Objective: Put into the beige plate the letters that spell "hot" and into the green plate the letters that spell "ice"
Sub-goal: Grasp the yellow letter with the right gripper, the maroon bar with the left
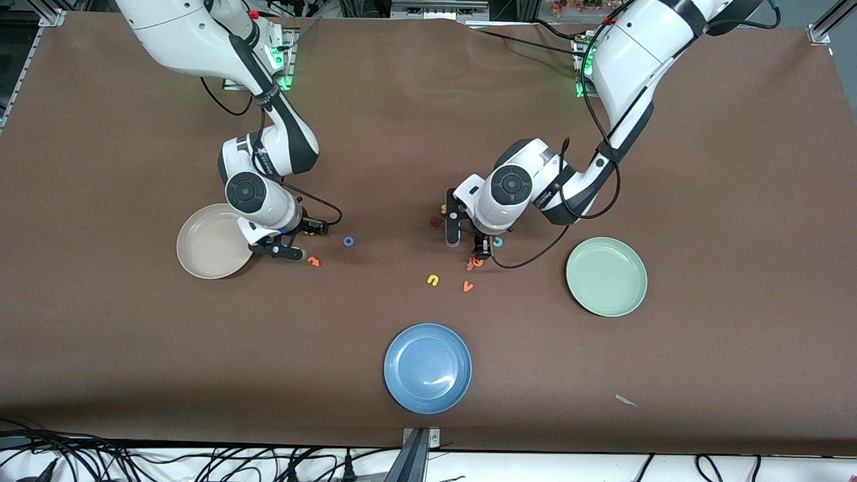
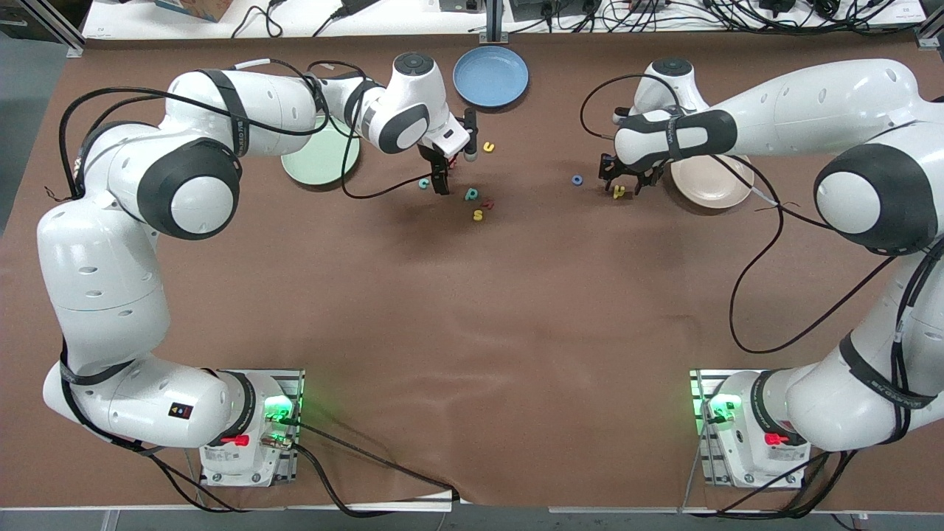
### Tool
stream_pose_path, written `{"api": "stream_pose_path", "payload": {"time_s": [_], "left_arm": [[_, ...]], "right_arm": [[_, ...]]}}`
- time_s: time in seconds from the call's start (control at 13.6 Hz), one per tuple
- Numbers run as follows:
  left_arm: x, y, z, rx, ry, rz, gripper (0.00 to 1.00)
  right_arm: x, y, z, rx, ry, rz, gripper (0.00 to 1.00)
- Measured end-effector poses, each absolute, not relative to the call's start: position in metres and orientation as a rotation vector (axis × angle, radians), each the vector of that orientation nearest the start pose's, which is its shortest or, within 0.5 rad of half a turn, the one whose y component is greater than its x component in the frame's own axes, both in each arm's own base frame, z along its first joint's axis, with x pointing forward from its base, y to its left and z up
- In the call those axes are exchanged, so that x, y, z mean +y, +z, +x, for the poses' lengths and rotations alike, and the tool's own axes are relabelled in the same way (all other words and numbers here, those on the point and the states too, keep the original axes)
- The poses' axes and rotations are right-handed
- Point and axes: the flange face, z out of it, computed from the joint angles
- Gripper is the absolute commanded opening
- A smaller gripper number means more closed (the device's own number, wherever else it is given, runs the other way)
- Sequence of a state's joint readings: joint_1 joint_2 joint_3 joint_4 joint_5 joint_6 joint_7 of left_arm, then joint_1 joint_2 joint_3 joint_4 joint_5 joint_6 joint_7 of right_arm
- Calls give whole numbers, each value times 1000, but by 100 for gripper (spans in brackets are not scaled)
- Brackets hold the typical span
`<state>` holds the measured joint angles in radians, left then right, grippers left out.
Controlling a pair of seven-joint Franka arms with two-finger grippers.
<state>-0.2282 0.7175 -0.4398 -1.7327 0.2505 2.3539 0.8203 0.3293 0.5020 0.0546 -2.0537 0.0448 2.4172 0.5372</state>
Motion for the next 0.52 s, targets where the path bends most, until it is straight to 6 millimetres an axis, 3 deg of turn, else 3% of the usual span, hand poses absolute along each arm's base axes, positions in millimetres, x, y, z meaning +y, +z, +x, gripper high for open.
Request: {"api": "stream_pose_path", "payload": {"time_s": [0.15,0.29,0.52], "left_arm": [[-390,192,537,2337,19,-2221,49],[-393,186,532,2357,34,-2198,41],[-398,180,523,2377,57,-2182,38]], "right_arm": [[217,178,536,307,234,-3130,65],[217,177,536,309,232,-3128,63],[218,176,536,310,225,-3126,47]]}}
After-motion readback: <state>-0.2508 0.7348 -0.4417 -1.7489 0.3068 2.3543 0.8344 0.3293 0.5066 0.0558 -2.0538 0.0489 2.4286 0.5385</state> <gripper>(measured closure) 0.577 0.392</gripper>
